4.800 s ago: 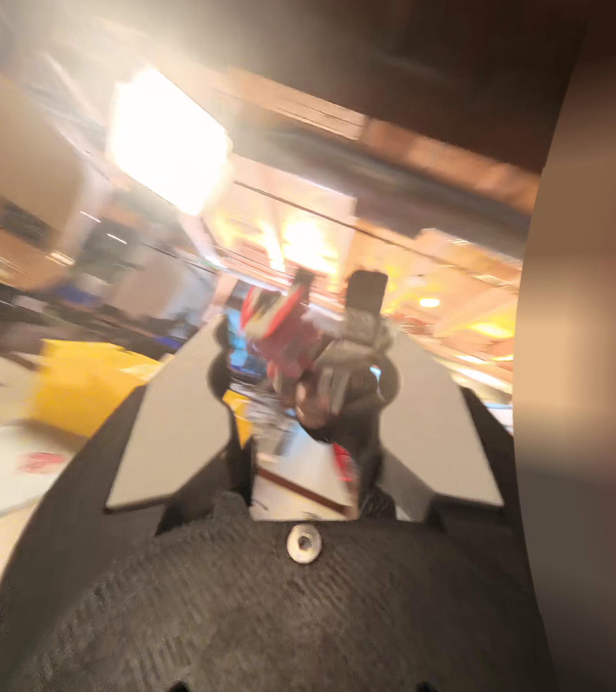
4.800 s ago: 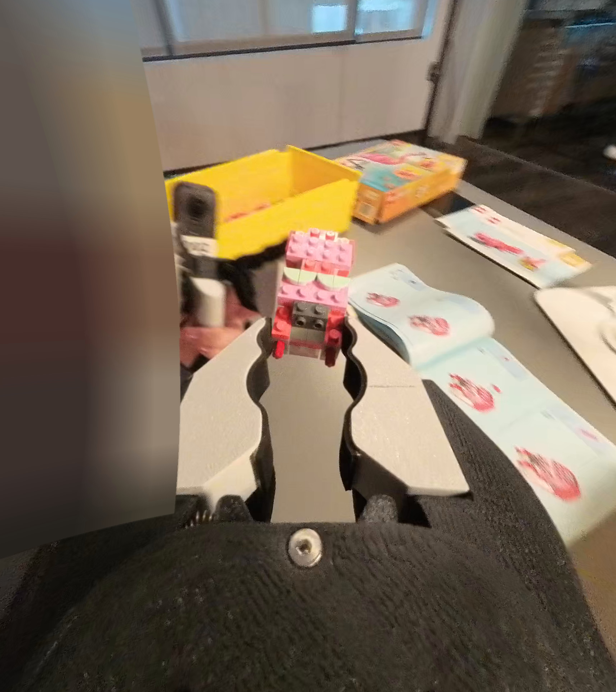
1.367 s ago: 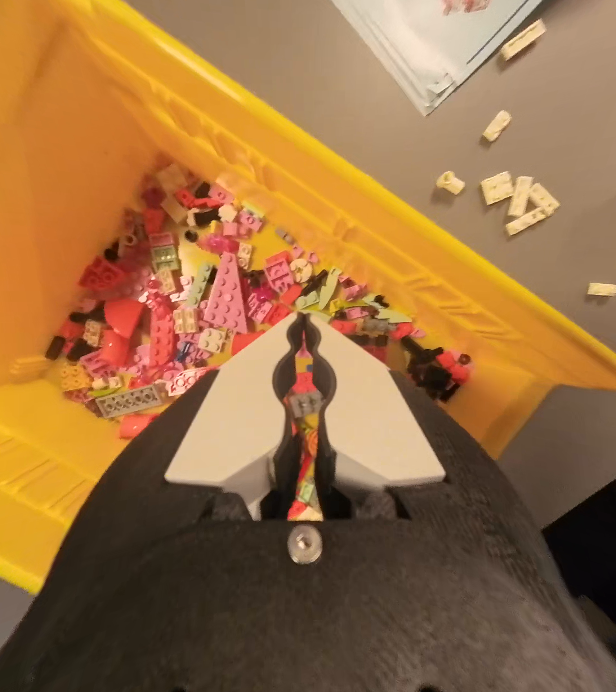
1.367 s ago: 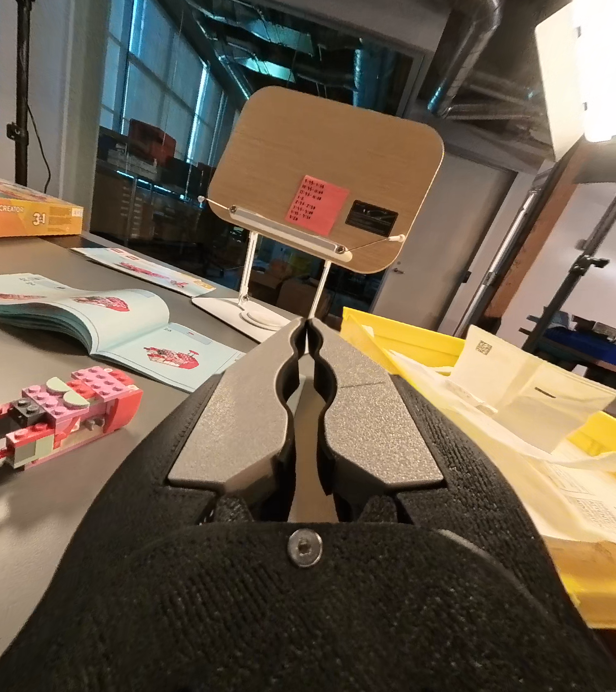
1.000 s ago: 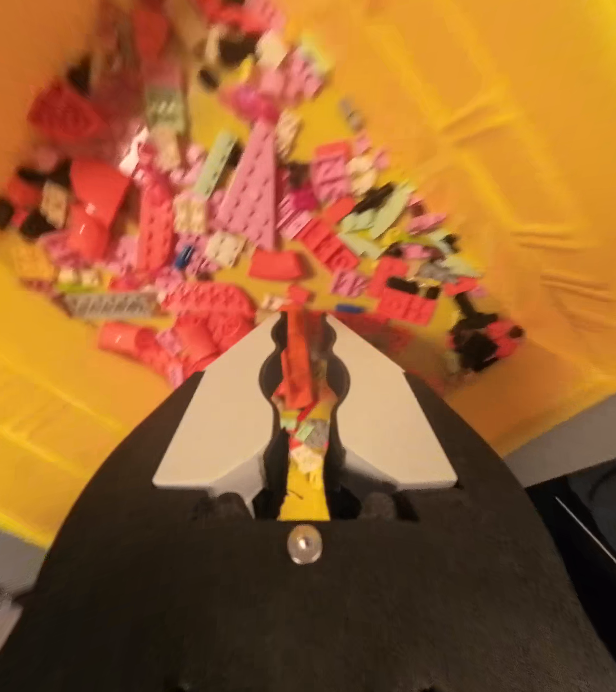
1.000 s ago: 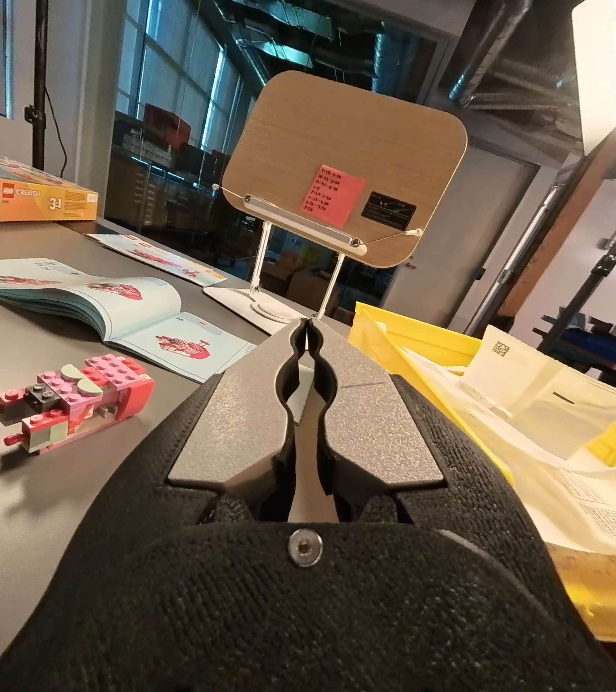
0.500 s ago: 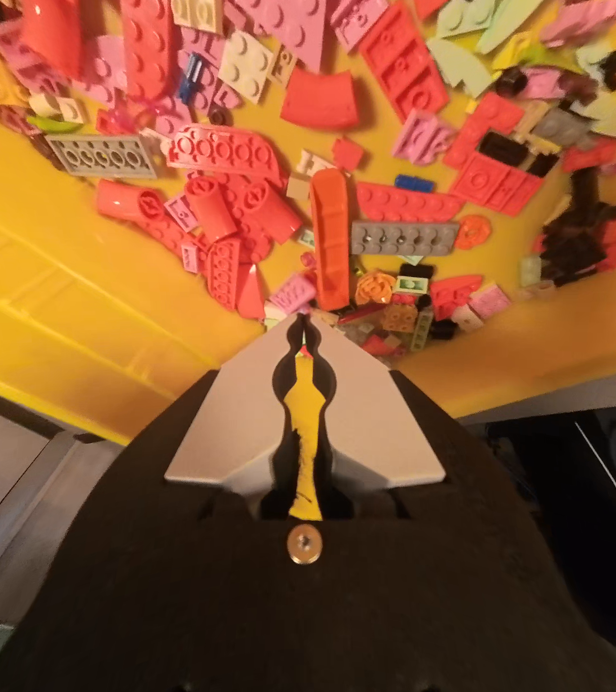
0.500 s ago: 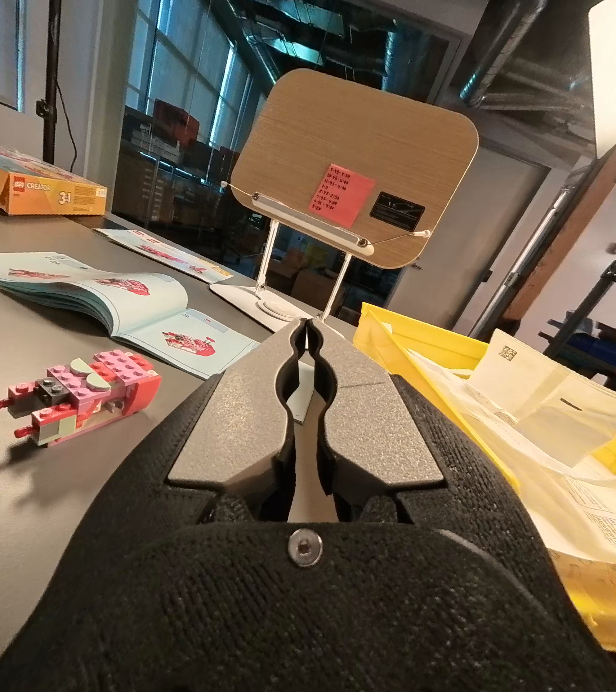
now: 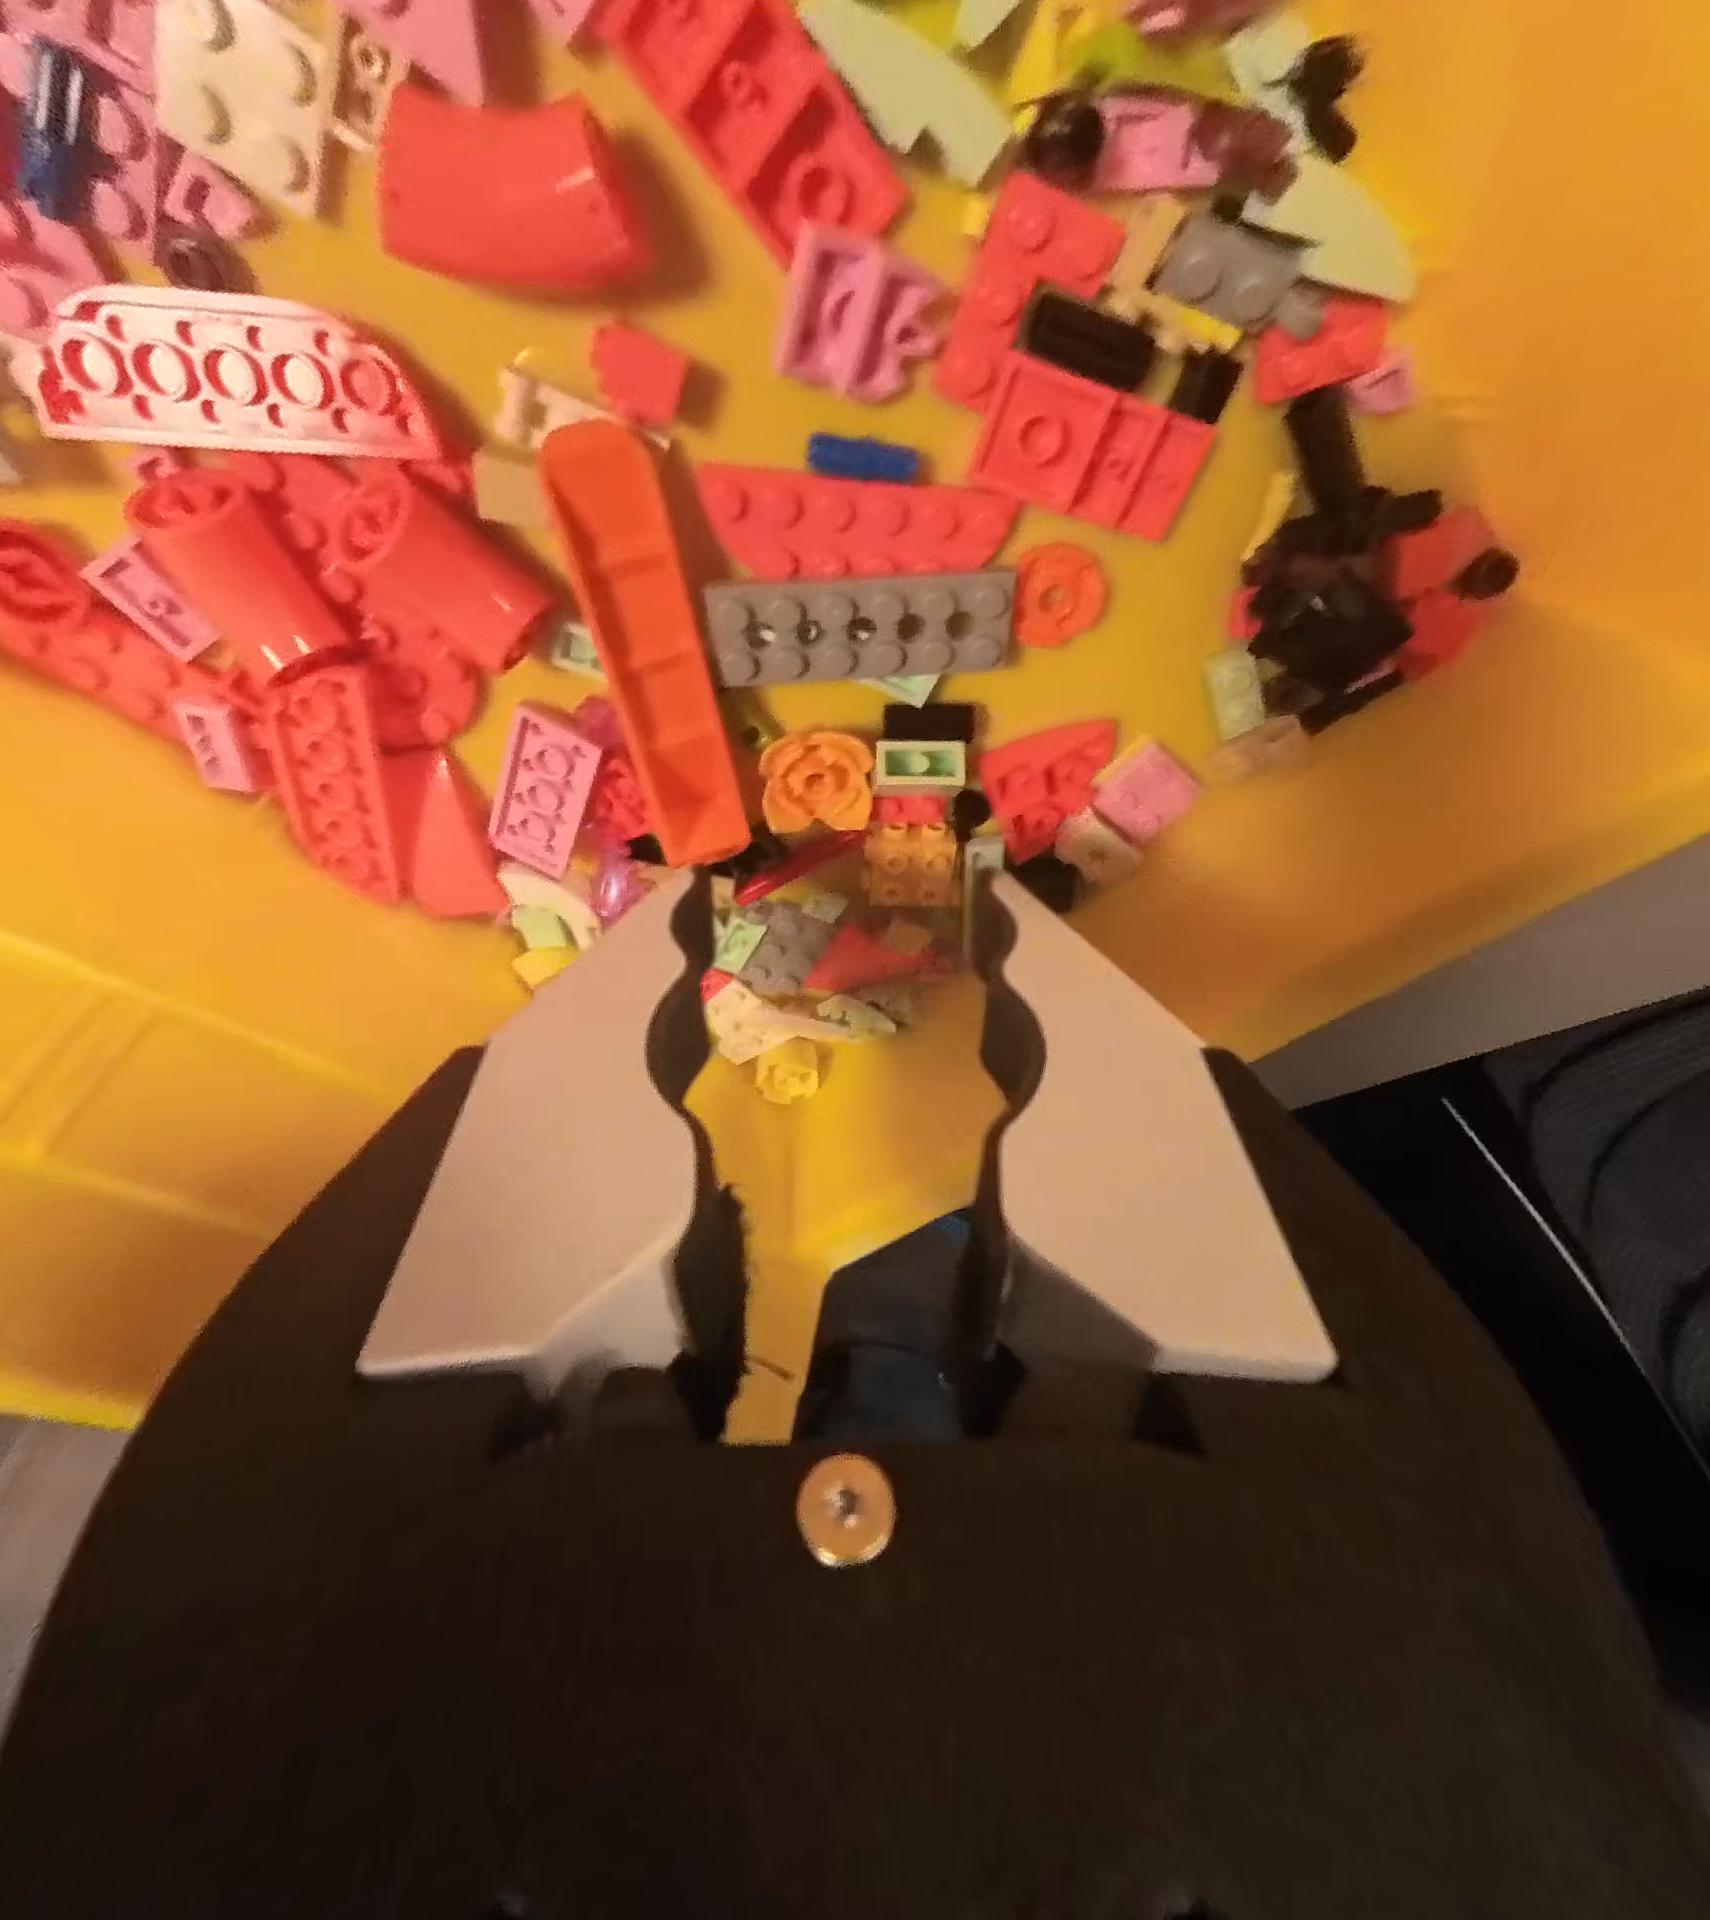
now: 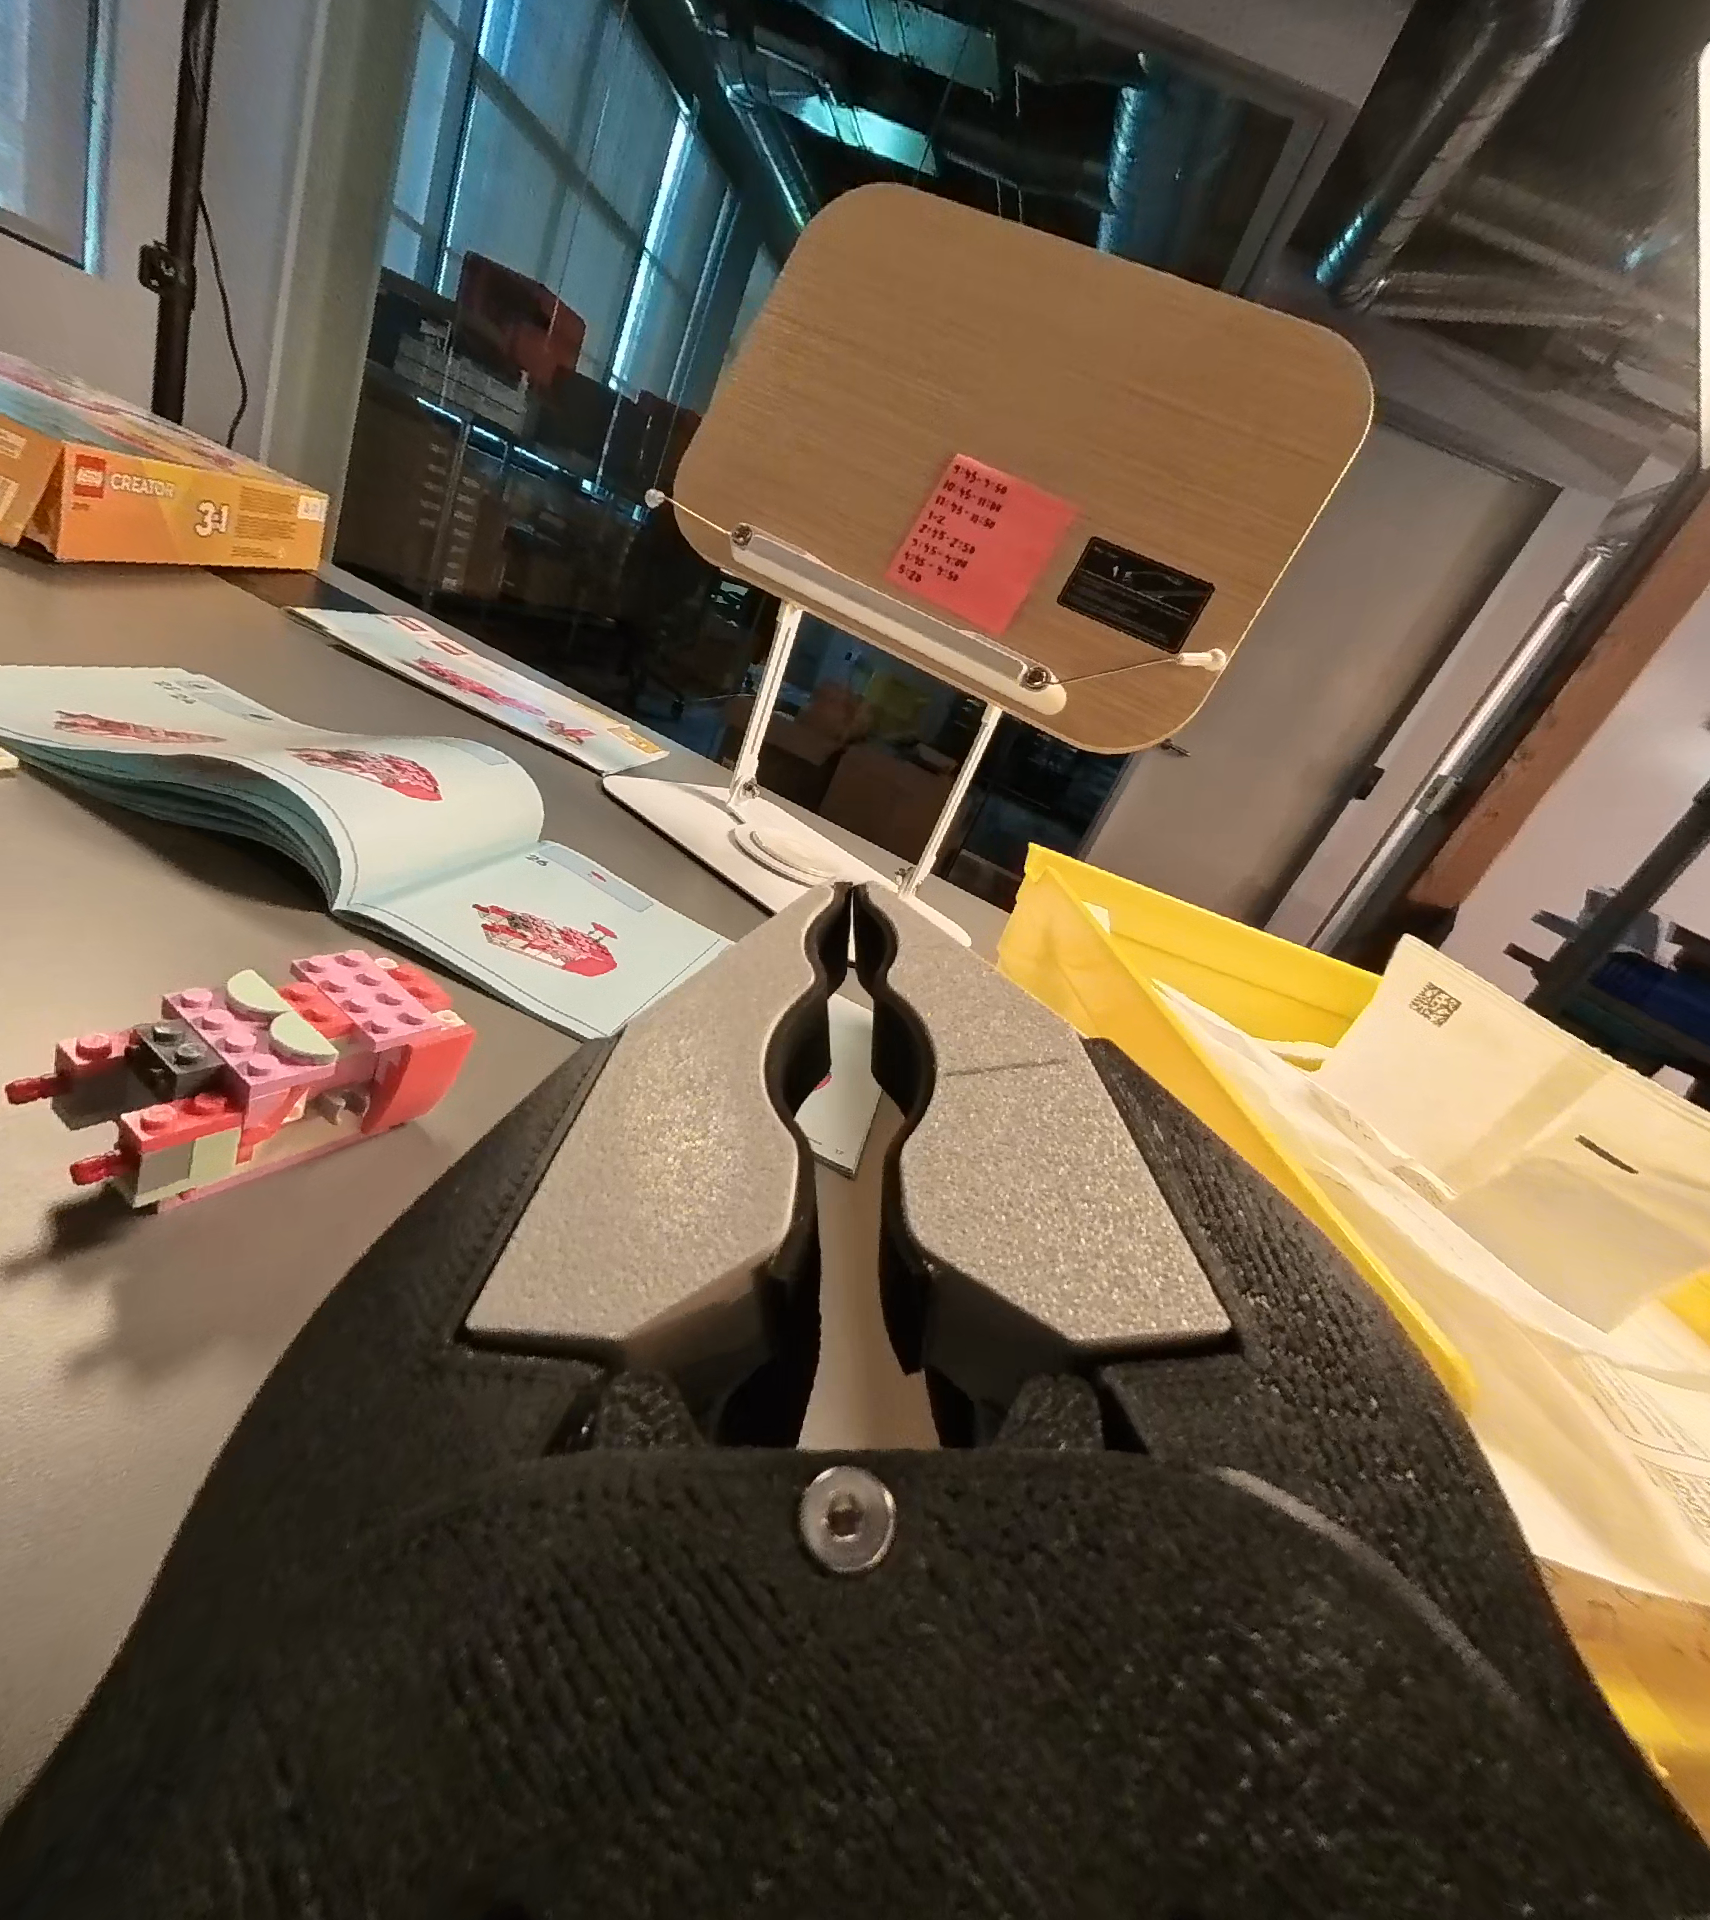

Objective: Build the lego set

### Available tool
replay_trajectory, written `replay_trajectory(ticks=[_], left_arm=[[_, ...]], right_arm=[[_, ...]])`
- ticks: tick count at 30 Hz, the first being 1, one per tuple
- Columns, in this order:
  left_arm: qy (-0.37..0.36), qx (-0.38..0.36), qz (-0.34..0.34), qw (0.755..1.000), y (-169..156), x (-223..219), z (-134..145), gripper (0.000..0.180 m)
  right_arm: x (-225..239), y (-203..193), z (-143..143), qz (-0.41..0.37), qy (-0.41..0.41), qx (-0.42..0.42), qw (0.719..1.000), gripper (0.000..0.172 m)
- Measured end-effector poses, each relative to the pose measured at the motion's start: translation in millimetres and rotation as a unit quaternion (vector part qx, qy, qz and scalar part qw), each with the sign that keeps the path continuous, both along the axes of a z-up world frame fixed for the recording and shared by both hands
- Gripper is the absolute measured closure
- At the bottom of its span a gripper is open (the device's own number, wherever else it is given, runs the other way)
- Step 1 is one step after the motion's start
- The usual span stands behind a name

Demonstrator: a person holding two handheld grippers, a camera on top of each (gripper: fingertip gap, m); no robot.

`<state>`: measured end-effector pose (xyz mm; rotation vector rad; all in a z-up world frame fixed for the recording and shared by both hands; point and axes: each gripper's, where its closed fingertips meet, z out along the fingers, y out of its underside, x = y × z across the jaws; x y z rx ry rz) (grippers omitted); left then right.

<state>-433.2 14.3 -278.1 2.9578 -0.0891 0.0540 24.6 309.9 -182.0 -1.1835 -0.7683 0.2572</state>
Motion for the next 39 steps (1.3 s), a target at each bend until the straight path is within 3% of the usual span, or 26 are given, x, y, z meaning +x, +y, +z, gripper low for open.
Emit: replay_trajectory(ticks=[3,5,10,14,16,18,20,22,39], left_arm=[[0.05,-0.016,-0.01,0.999,-4.6,-8.9,-3.2,0.113],[0.042,-0.013,-0.015,0.999,-3.5,-3.9,-6.5,0.108],[0.049,0.005,-0.021,0.999,3.6,-5.2,-12.9,0.106],[0.125,0.056,-0.023,0.99,22.6,-28.0,-5.7,0.105],[0.106,0.097,-0.032,0.989,34.8,-19.2,-1.1,0.106],[0.034,0.127,-0.048,0.99,41.8,7.1,2.3,0.112],[-0.039,0.134,-0.071,0.988,40.7,34.1,4.3,0.123],[-0.066,0.127,-0.087,0.986,37.1,46.8,3.0,0.13],[-0.062,0.158,-0.108,0.98,57.0,61.0,-7.6,0.131]], right_arm=[[-0.1,-0.2,0.1,0.0,-0.001,0.001,1.0,0.172],[-0.1,-0.2,-0.1,0.0,-0.001,0.001,1.0,0.172],[-1.3,-0.6,-1.0,0.001,-0.005,0.001,1.0,0.172],[-1.6,-0.6,-1.5,0.001,-0.007,0.001,1.0,0.172],[-1.6,-0.5,-1.6,0.001,-0.007,0.0,1.0,0.172],[-1.5,-0.3,-1.8,0.001,-0.006,-0.001,1.0,0.172],[-1.6,-0.4,-1.7,0.001,-0.007,0.0,1.0,0.172],[-1.9,-0.6,-1.9,0.001,-0.007,-0.001,1.0,0.172],[0.2,1.1,-2.2,-0.01,-0.013,0.005,1.0,0.172]])
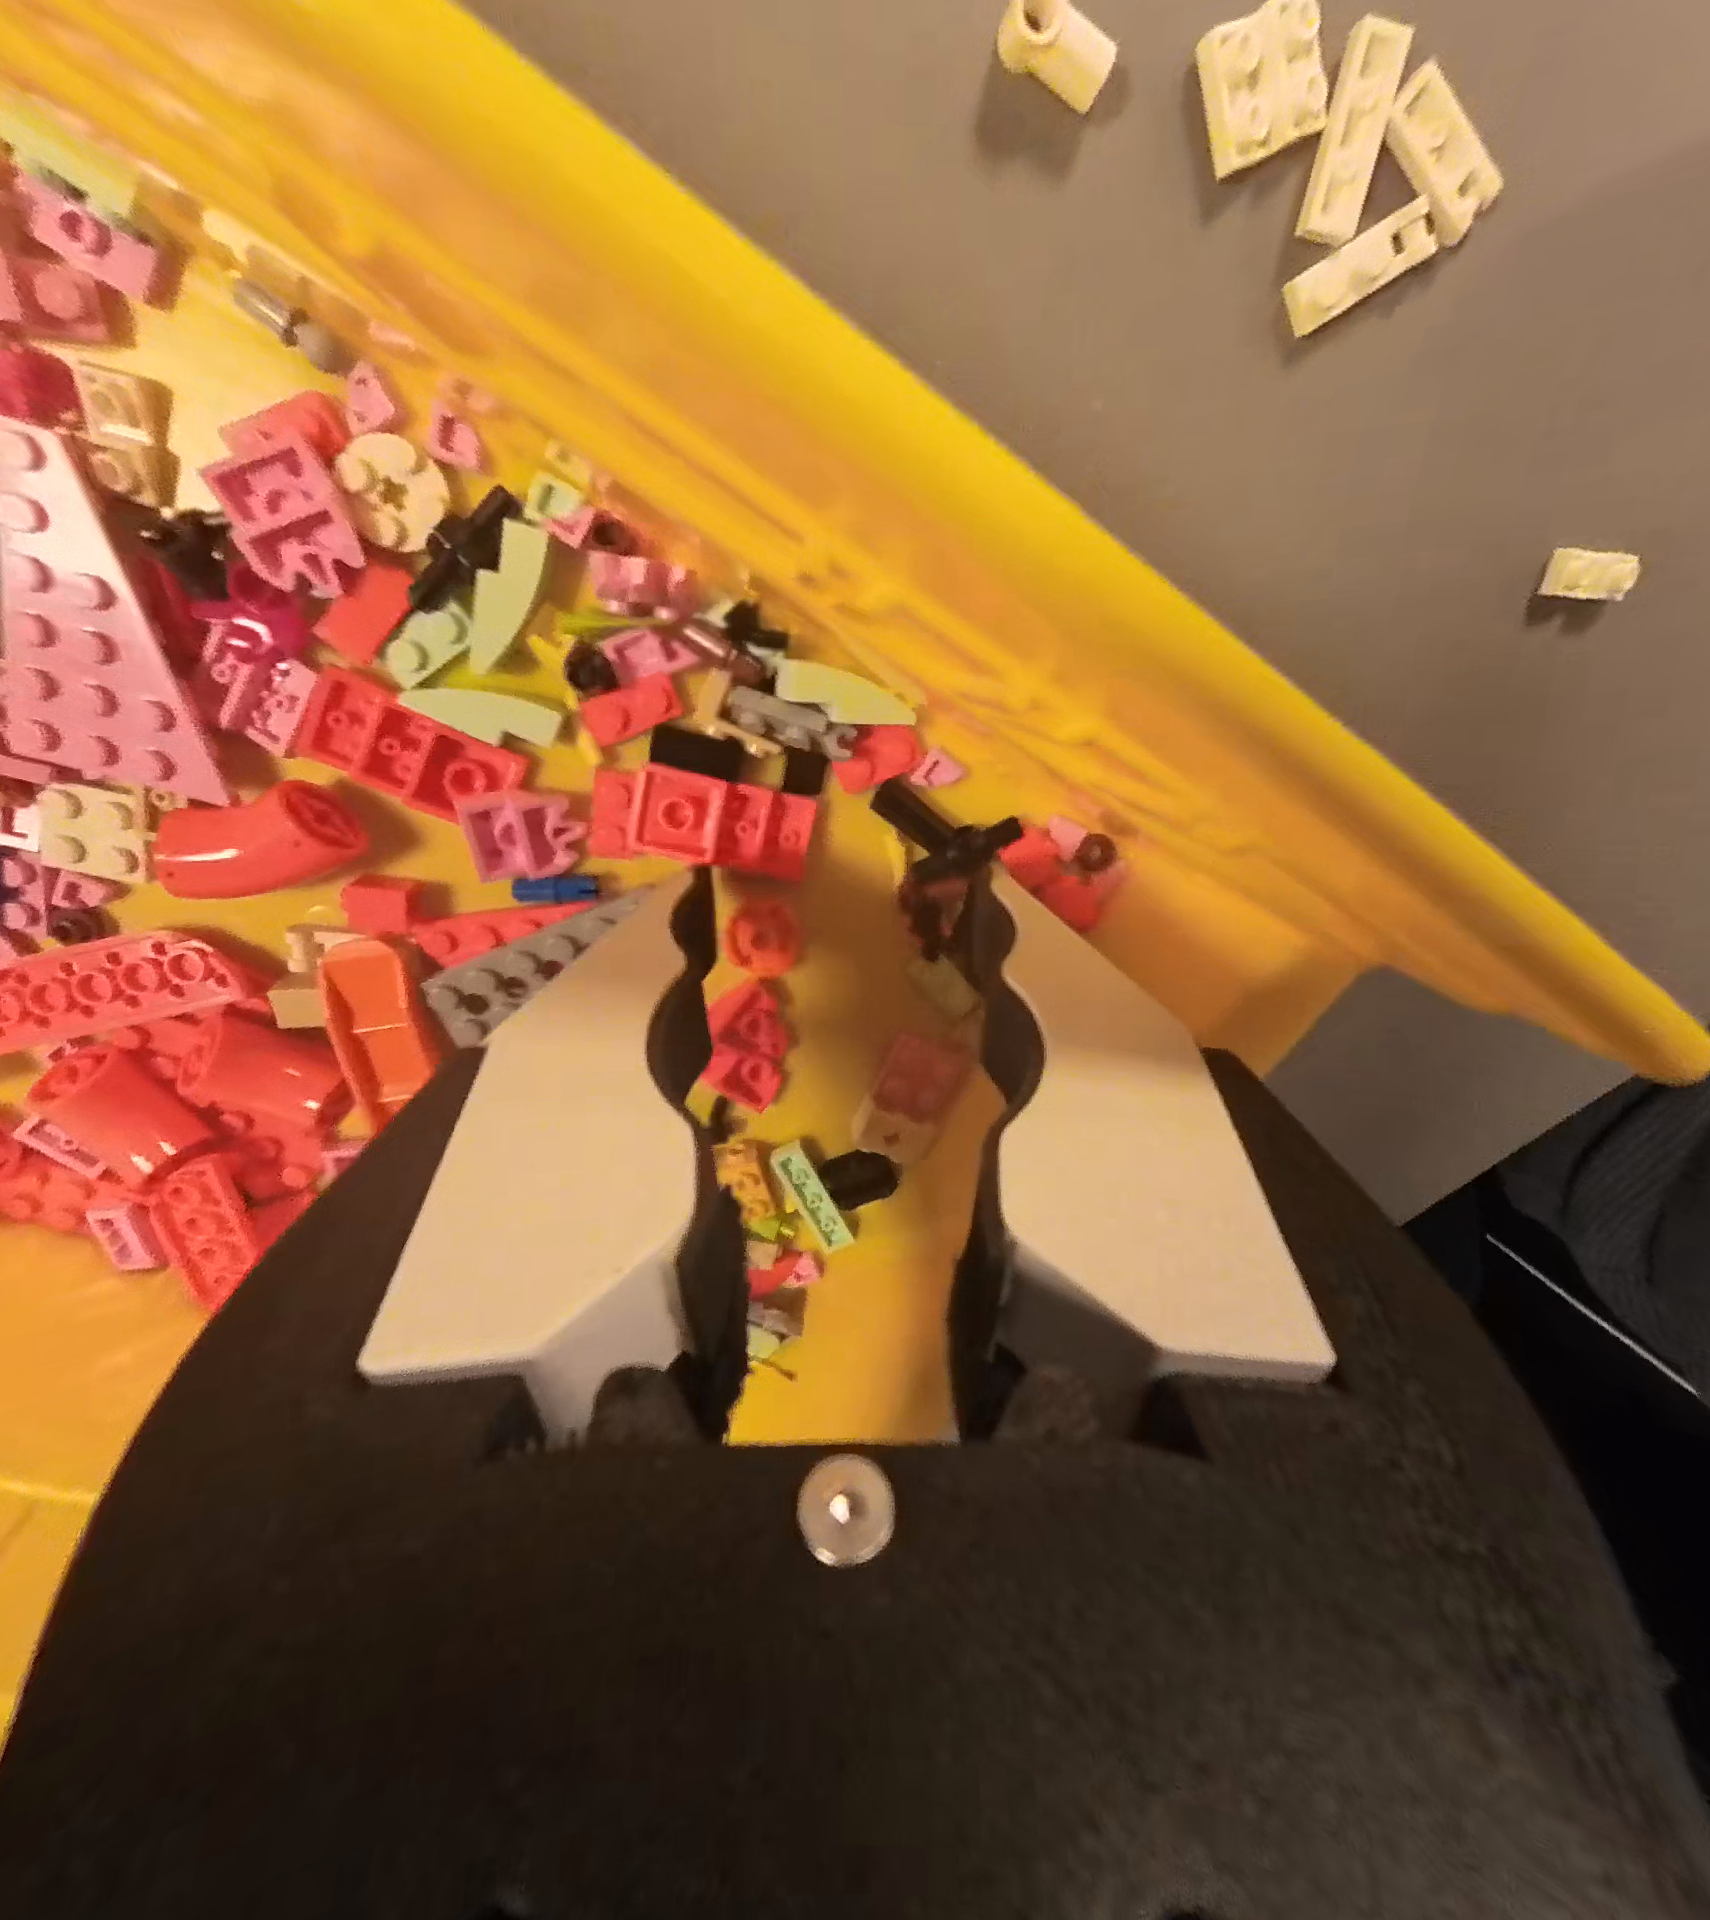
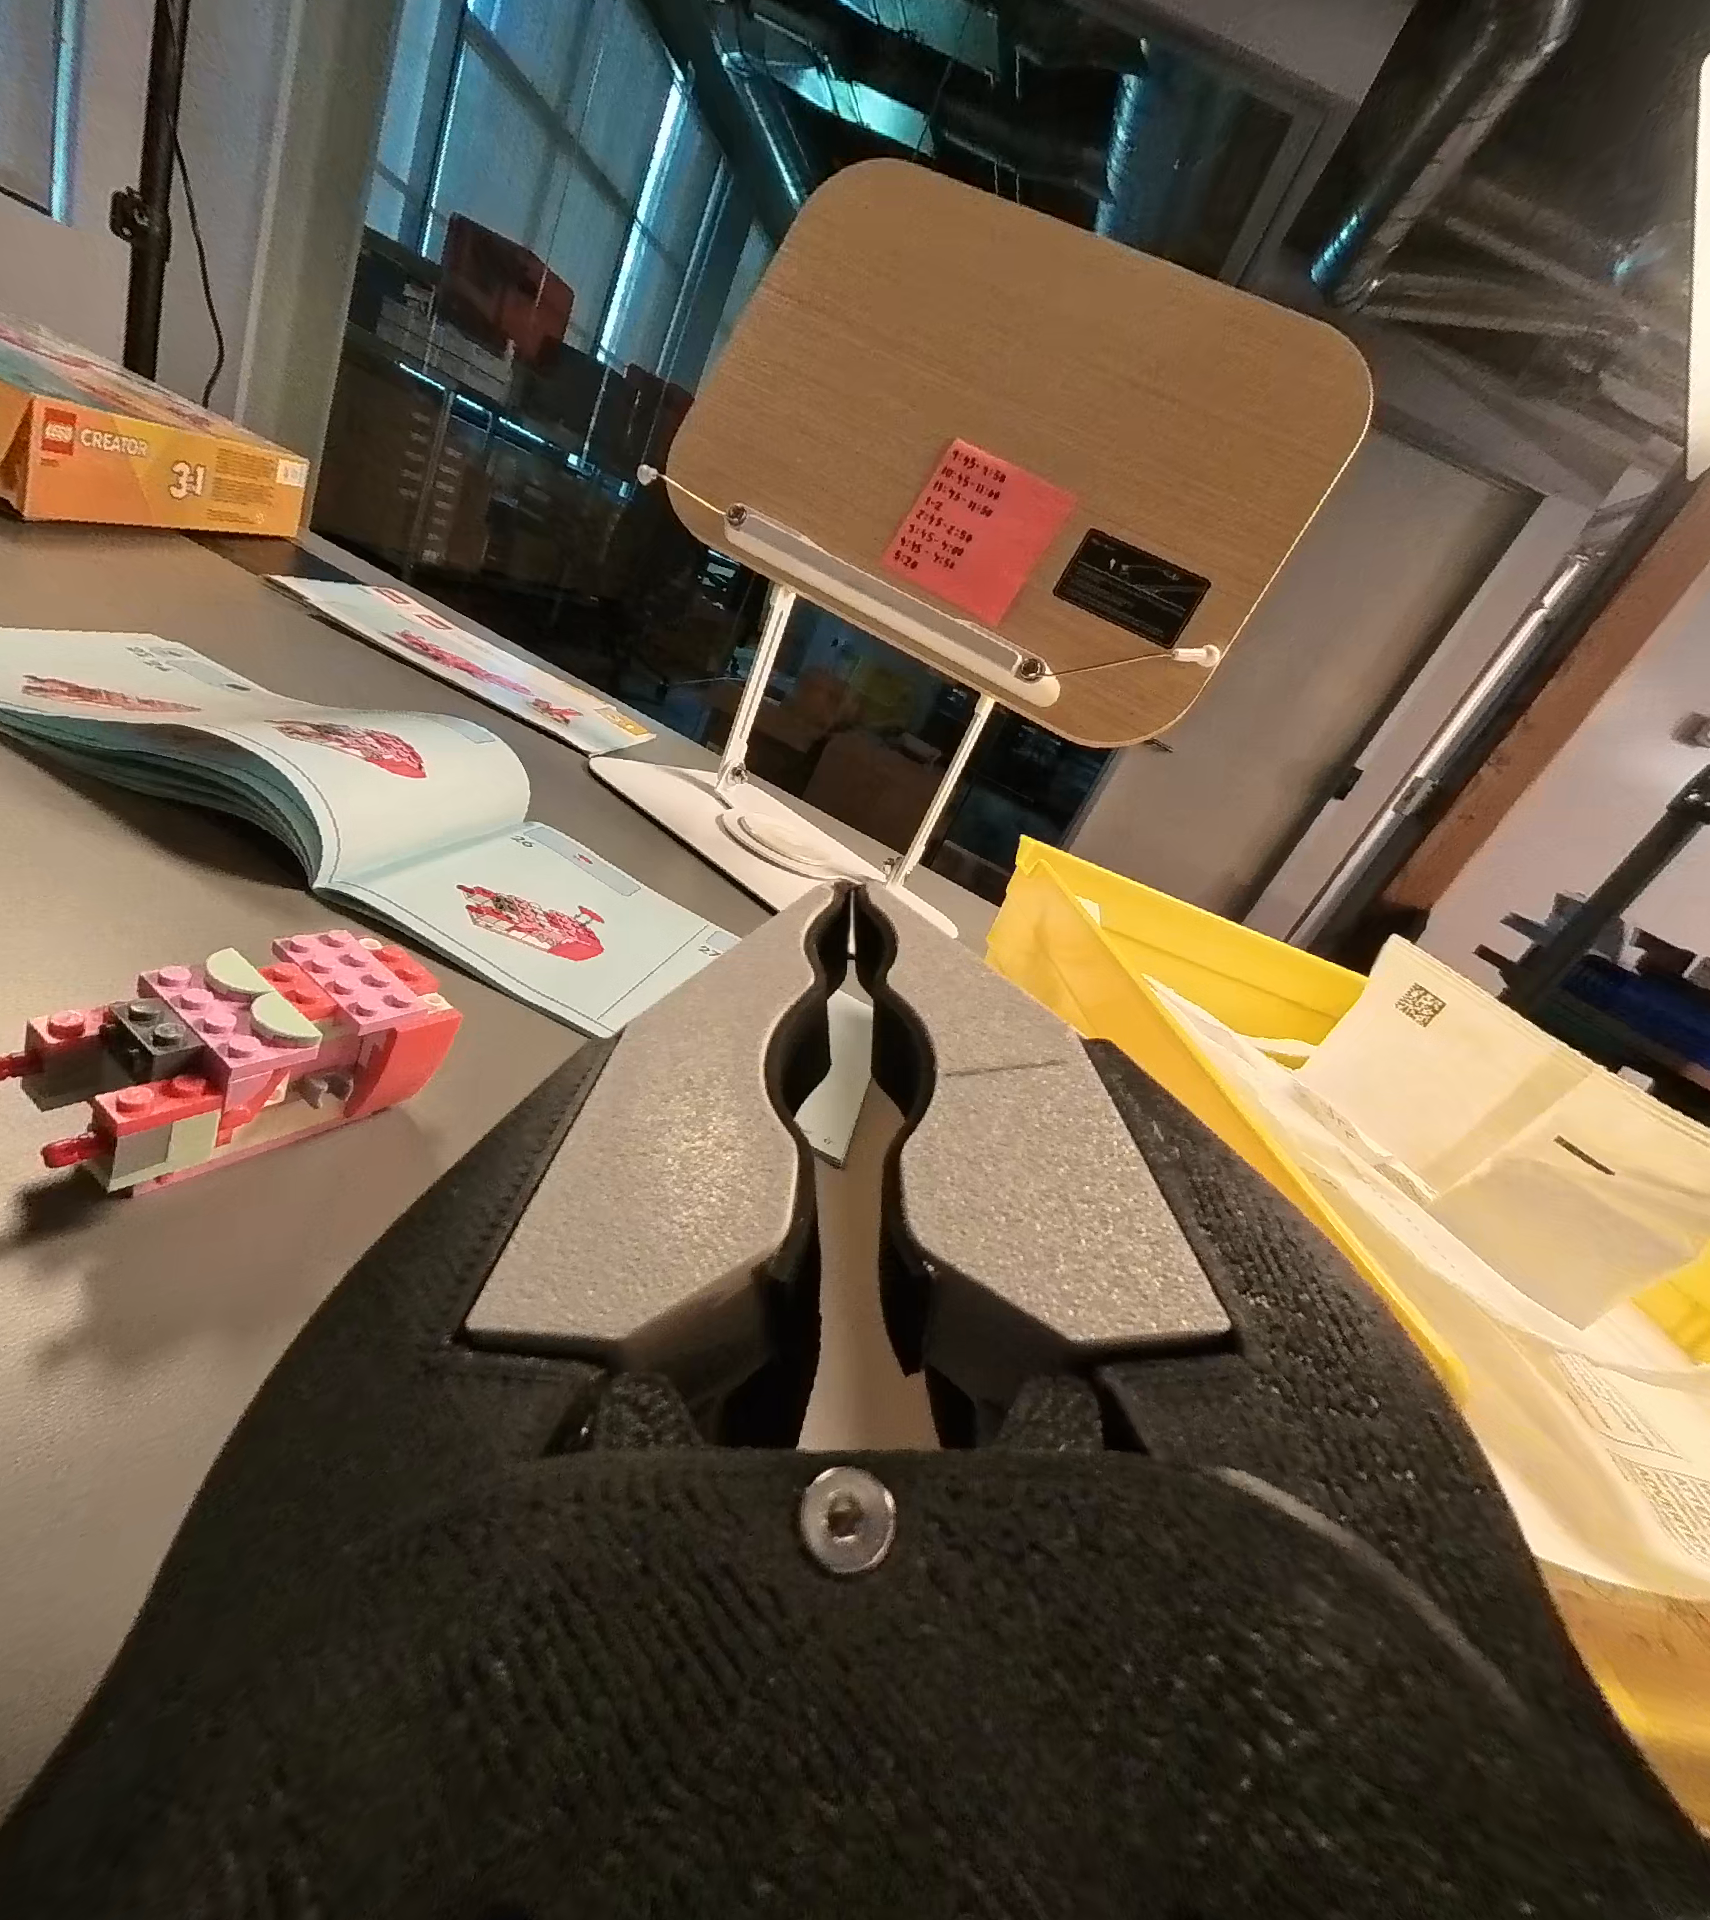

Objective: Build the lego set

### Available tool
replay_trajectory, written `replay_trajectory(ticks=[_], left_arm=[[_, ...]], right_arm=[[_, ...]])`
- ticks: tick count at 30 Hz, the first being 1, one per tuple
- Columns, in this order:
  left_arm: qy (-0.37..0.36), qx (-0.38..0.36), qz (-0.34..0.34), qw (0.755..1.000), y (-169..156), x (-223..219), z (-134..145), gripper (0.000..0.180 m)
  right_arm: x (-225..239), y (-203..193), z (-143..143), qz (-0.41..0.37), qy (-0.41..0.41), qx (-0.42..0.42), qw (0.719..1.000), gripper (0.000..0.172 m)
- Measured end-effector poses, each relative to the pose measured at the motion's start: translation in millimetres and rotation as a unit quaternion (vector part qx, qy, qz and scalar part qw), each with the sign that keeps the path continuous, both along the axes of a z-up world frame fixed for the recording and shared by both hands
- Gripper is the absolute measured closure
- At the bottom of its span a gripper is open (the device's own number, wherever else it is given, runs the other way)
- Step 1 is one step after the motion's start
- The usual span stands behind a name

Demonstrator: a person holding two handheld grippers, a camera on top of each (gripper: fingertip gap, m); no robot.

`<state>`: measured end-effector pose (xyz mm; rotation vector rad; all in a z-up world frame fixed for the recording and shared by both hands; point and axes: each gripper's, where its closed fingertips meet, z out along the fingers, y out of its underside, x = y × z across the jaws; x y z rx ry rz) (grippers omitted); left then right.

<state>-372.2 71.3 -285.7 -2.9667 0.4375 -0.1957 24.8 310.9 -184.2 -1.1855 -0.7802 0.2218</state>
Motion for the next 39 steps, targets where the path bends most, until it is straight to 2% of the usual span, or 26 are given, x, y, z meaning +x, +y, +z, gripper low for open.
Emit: replay_trajectory(ticks=[4,8,11,14,20,22,27,30,33,37,39], left_arm=[[0.028,0.02,0.033,0.999,15.2,-19.5,15.4,0.132],[0.044,0.085,0.07,0.993,50.6,-44.9,31.4,0.129],[0.052,0.108,0.085,0.989,71.3,-58.6,29.3,0.117],[0.056,0.093,0.09,0.99,75.3,-63.4,16.6,0.108],[0.066,0.063,0.094,0.991,56.0,-67.0,-2.5,0.109],[0.081,0.065,0.096,0.99,47.3,-70.8,-2.1,0.118],[0.091,0.011,0.088,0.992,-0.4,-69.3,-0.3,0.139],[0.074,-0.031,0.085,0.993,-25.7,-65.8,2.1,0.138],[0.074,0.044,0.108,0.99,-5.9,-75.9,24.1,0.137],[0.113,0.183,0.125,0.969,49.8,-109.0,65.7,0.125],[0.121,0.208,0.132,0.962,71.8,-124.8,72.1,0.125]], right_arm=[[0.5,-0.1,0.2,-0.001,0.0,0.001,1.0,0.172],[-0.1,0.5,-0.7,0.0,-0.001,-0.001,1.0,0.172],[-0.1,0.3,-0.6,0.0,-0.002,0.0,1.0,0.172],[0.2,0.1,-0.3,0.001,0.0,0.0,1.0,0.172],[-0.3,-0.3,-0.5,0.003,0.0,-0.002,1.0,0.172],[-1.1,-0.1,-1.2,0.004,-0.003,-0.003,1.0,0.172],[-1.5,-0.6,-2.1,0.005,-0.005,-0.003,1.0,0.172],[-2.1,1.3,-4.3,0.003,-0.008,-0.007,1.0,0.172],[-2.5,1.8,-5.1,0.001,-0.012,-0.007,1.0,0.172],[-1.5,4.7,-6.6,-0.008,-0.015,-0.009,1.0,0.172],[-0.8,5.7,-6.2,-0.011,-0.014,-0.007,1.0,0.172]])
